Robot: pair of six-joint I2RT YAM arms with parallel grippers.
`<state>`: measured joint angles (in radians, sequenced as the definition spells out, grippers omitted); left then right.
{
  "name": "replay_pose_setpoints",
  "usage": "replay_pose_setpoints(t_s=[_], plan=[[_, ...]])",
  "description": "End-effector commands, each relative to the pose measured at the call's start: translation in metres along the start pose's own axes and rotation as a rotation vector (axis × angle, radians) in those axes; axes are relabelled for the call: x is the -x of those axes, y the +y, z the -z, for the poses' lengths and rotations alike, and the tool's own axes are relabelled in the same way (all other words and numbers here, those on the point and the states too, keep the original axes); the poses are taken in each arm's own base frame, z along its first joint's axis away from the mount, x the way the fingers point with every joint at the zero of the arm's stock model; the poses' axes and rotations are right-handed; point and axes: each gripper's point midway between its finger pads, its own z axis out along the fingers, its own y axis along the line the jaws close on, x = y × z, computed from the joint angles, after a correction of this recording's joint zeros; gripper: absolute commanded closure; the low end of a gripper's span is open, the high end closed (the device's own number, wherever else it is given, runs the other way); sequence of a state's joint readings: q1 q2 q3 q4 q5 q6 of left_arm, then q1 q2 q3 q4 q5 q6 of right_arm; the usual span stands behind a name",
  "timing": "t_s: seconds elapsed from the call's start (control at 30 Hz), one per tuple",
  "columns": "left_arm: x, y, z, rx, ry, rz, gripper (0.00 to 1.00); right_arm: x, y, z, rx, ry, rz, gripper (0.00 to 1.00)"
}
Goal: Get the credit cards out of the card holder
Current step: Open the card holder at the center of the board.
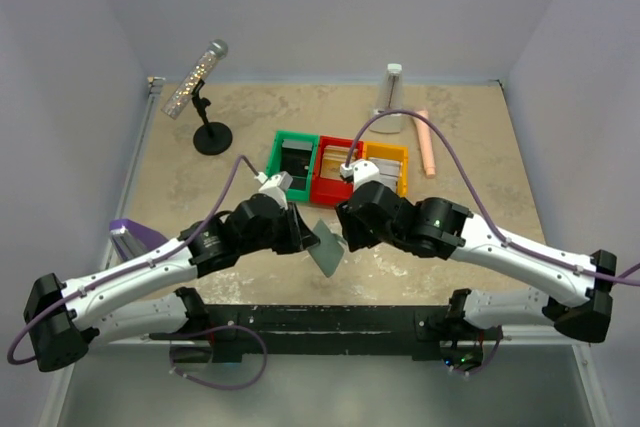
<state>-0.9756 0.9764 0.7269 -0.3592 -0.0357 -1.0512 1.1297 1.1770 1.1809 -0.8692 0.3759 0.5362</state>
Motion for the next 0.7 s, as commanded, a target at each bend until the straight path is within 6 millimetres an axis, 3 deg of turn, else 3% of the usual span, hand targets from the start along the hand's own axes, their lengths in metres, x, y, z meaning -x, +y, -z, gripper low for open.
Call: replay_pose_setpoints(t_s=[0.0,0.33,0.47,0.67], plan=[[0.005,-0.031,0.007,-0.200,-0.025,-0.141,1.00,0.001,0.013,0.009,0.103,-0.012,0.003,0.42],[0.002,-0.048,0.020,-0.360,-0.053,-0.273,1.00,-0.015,0.030,-0.002,0.181,0.064,0.028,0.50],[0.002,-0.060,0.029,-0.466,-0.096,-0.312,1.00,-0.023,0.025,-0.005,0.161,0.072,0.028,0.52],[-0.001,-0.056,0.036,-0.533,-0.113,-0.345,1.00,-0.027,0.015,-0.002,0.150,0.047,0.003,0.52]])
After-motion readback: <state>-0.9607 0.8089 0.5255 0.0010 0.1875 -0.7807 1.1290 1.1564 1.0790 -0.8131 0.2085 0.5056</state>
